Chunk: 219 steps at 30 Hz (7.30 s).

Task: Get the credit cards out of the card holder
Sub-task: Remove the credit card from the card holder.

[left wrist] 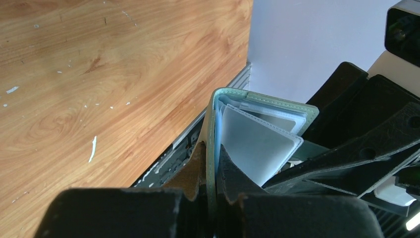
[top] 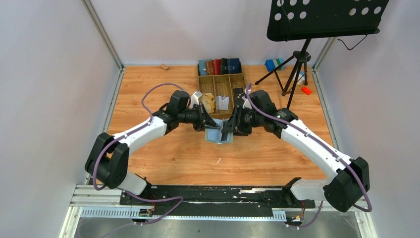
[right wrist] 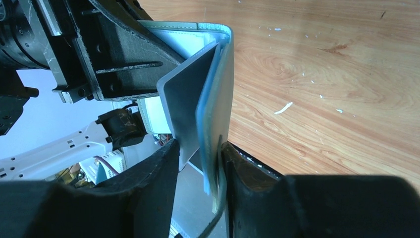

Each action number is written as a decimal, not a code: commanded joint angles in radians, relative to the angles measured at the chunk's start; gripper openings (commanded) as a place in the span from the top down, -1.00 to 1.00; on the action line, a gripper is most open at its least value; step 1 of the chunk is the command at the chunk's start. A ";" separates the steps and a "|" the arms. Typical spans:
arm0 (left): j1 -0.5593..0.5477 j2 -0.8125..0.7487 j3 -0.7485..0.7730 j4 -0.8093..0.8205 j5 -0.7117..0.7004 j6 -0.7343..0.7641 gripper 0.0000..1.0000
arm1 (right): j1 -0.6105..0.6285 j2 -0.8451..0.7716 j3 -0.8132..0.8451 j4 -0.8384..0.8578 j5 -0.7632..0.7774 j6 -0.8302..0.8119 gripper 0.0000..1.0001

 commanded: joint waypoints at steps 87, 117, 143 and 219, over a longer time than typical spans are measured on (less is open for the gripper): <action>0.109 -0.082 -0.238 0.834 0.104 -0.458 -0.55 | -0.279 -0.274 -0.248 0.434 -0.287 0.241 1.00; 0.072 -0.032 -0.202 0.801 0.163 -0.430 1.00 | -0.381 -0.244 -0.138 0.149 -0.303 0.021 -0.07; 0.064 -0.052 -0.187 0.727 0.142 -0.393 1.00 | -0.350 -0.207 -0.068 0.278 -0.399 0.031 0.10; -0.001 0.107 -0.160 1.205 0.113 -0.763 1.00 | -0.380 -0.125 -0.317 0.865 -0.535 0.440 0.99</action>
